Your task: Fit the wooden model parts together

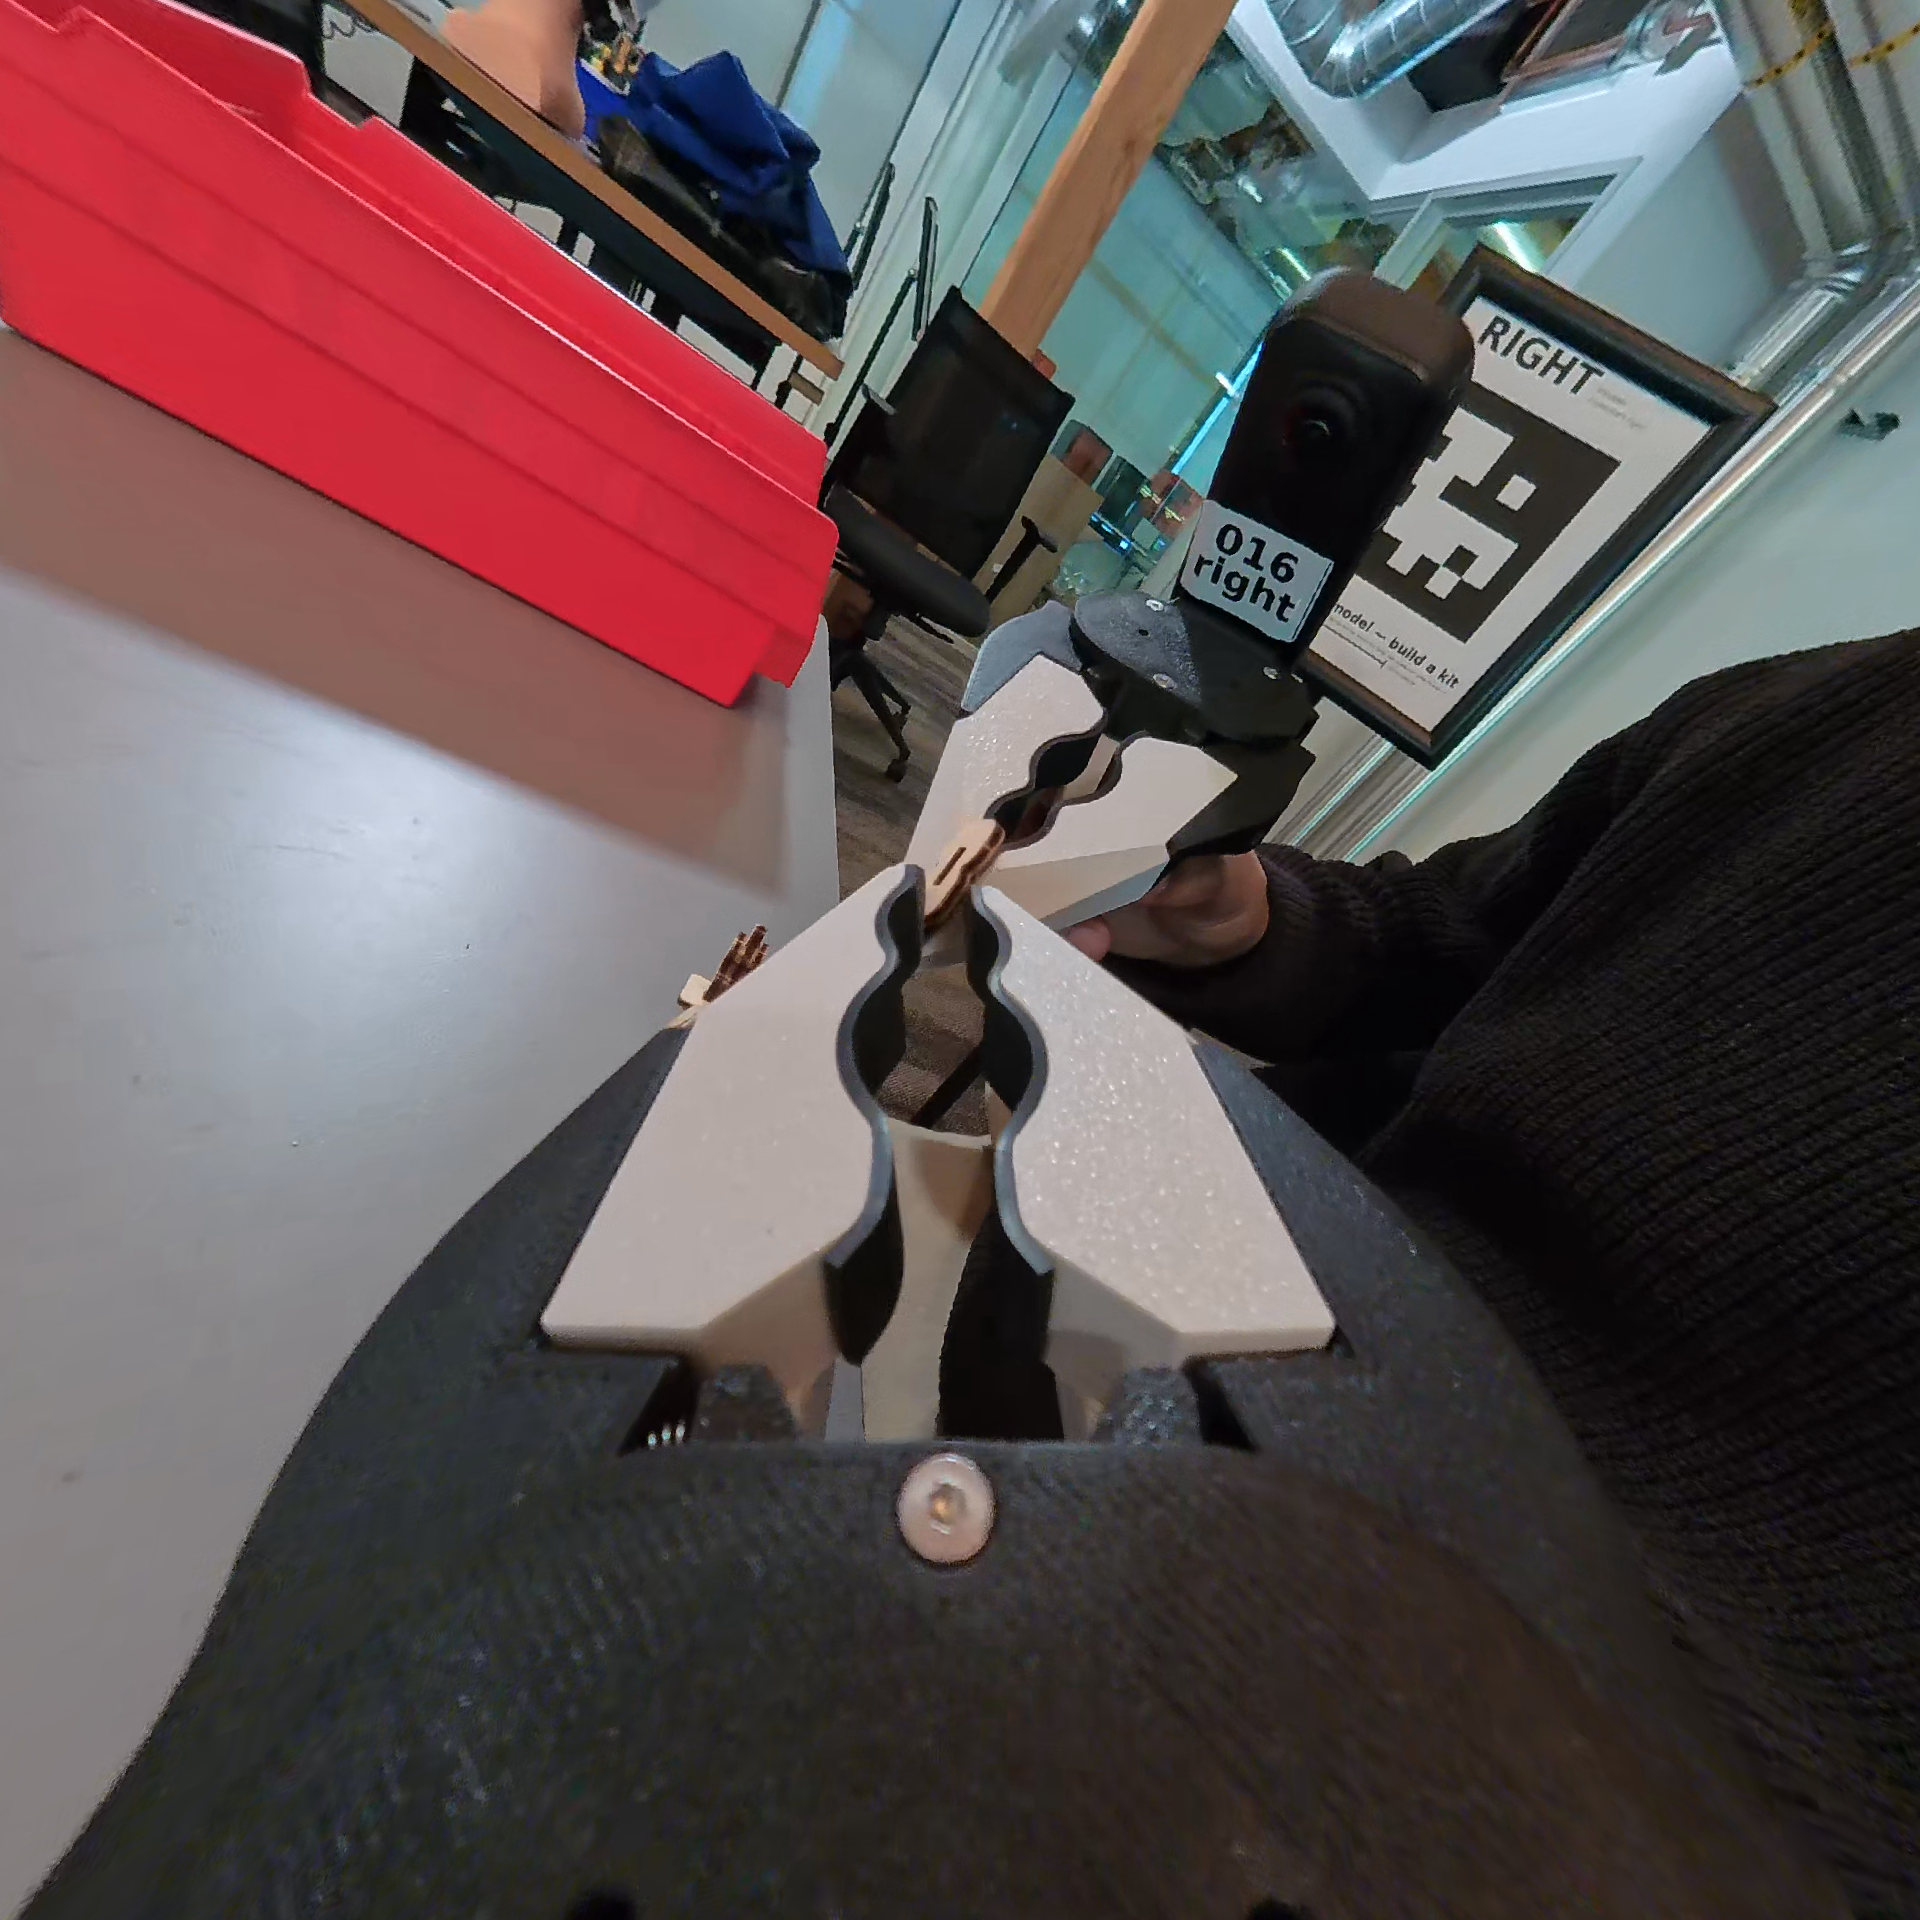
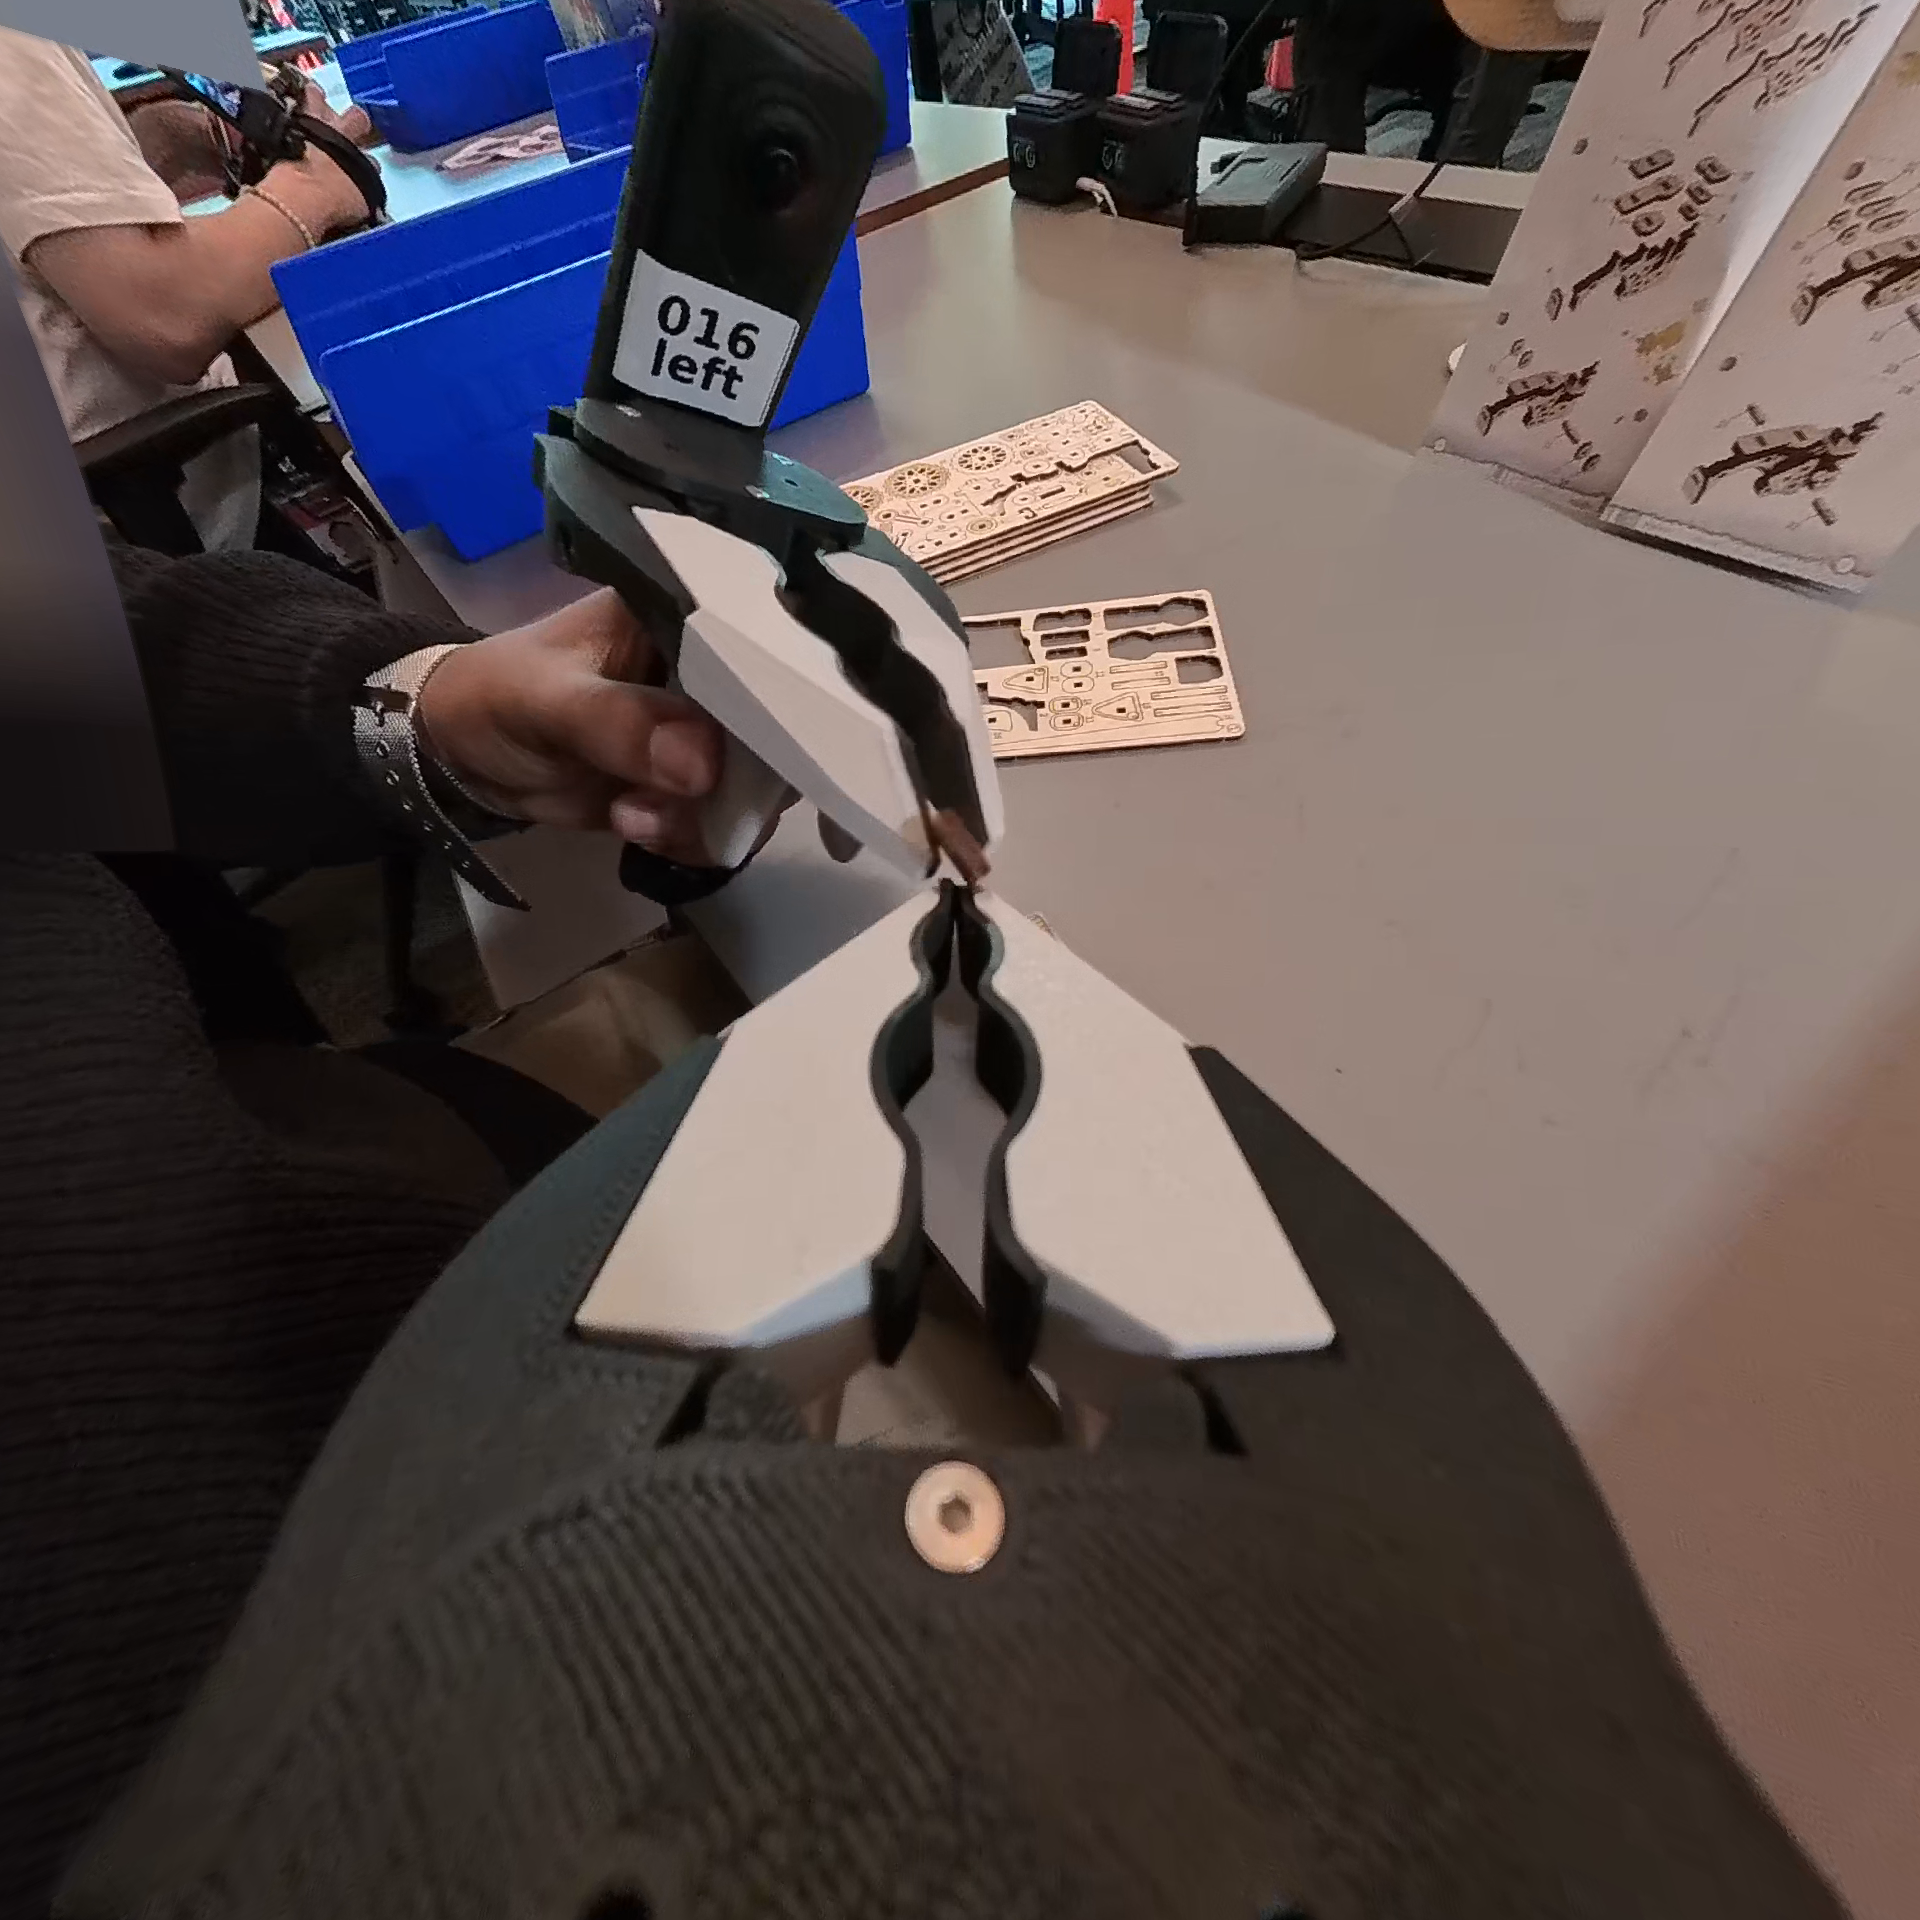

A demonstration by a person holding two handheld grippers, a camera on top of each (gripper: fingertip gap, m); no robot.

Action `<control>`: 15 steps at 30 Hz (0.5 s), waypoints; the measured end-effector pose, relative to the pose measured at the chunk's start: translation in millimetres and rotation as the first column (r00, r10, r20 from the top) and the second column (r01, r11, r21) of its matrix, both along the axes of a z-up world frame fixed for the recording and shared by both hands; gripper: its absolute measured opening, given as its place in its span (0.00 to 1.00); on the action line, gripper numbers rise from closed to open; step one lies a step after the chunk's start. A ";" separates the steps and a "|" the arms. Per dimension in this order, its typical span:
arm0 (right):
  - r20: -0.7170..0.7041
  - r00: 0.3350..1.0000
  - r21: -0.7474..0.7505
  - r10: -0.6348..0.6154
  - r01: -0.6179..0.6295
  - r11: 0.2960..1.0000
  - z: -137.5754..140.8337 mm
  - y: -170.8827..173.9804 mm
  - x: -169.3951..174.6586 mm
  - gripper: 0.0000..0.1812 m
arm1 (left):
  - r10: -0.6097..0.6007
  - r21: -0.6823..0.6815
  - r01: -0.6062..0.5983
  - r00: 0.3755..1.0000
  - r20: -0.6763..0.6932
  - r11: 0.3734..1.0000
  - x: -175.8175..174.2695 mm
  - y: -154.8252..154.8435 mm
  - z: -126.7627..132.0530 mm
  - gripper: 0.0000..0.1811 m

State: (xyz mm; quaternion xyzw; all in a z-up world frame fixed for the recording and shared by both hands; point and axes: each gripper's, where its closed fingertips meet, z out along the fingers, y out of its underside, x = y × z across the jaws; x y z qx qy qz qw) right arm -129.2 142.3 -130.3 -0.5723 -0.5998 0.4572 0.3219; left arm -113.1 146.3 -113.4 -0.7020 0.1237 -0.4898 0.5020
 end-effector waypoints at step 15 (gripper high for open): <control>-0.036 0.995 0.647 -0.091 0.092 0.757 10.9 7.2 -5.6 0.23 | 0.122 -0.223 -0.049 0.938 0.325 0.973 -12.7 11.8 -4.5 0.00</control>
